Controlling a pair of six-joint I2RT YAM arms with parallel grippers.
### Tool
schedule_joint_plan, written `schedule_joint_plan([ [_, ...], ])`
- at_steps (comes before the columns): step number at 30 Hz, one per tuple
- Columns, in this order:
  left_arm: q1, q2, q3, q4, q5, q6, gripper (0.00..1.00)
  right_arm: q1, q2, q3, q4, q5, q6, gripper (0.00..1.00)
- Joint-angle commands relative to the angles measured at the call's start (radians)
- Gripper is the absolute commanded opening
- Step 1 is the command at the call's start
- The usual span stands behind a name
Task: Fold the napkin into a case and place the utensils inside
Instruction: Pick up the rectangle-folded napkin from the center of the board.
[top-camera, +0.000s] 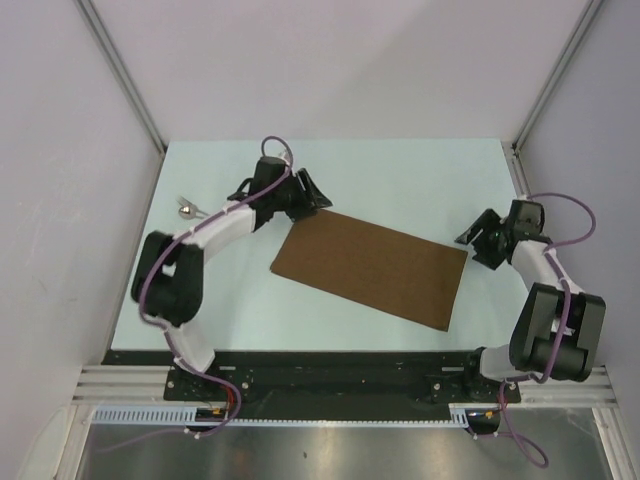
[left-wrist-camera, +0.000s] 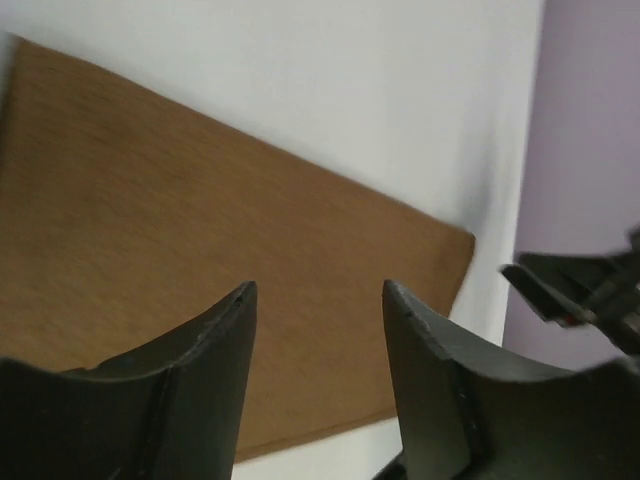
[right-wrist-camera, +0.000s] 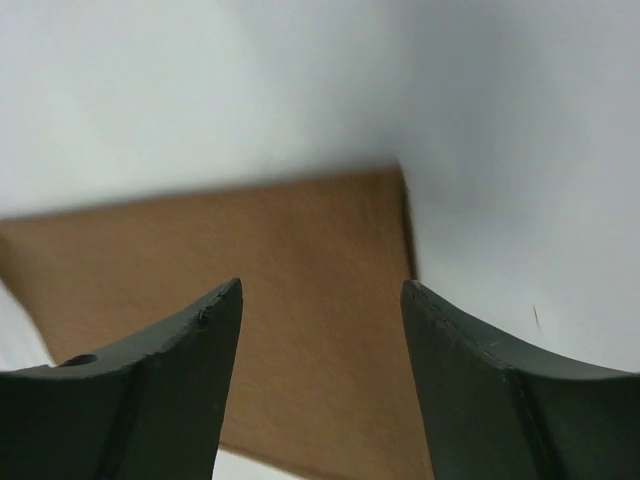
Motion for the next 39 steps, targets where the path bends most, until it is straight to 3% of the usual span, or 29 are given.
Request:
schedule_joint_plan([
  [1, -0.164, -0.269, -0.201, 0.008, -0.002, 0.110, 0.59, 0.068, -0.092, -0.139, -0.218, 0.173, -0.018, 0.66],
  [6, -0.394, -0.423, -0.330, 0.008, -0.055, 0.176, 0.59, 0.226, -0.141, -0.152, -0.251, 0.336, 0.057, 0.59],
  [9, -0.486, -0.475, -0.352, 0.003, -0.093, 0.199, 0.58, 0.241, -0.121, -0.170, -0.249, 0.365, 0.060, 0.54],
  [19, -0.506, -0.529, -0.297, -0.049, -0.121, 0.242, 0.58, 0.419, 0.029, -0.175, -0.206, 0.483, 0.169, 0.48],
  [21, -0.491, -0.530, -0.269, -0.055, -0.115, 0.244, 0.59, 0.429, 0.061, -0.146, -0.230, 0.508, 0.175, 0.40],
  [23, -0.479, -0.535, -0.257, -0.053, -0.094, 0.241, 0.59, 0.419, 0.069, -0.141, -0.232, 0.513, 0.167, 0.33],
  [27, -0.462, -0.550, -0.257, -0.066, -0.089, 0.244, 0.59, 0.375, 0.055, -0.141, -0.230, 0.512, 0.140, 0.03],
  [28, -0.459, -0.555, -0.258, -0.072, -0.087, 0.244, 0.59, 0.366, 0.037, -0.144, -0.233, 0.528, 0.132, 0.00],
  [34, -0.433, -0.564, -0.260, -0.130, -0.080, 0.268, 0.59, 0.188, -0.142, -0.153, -0.255, 0.539, 0.074, 0.00],
  [39, -0.395, -0.586, -0.294, -0.132, -0.063, 0.271, 0.59, 0.126, -0.202, -0.123, -0.276, 0.501, 0.043, 0.00],
])
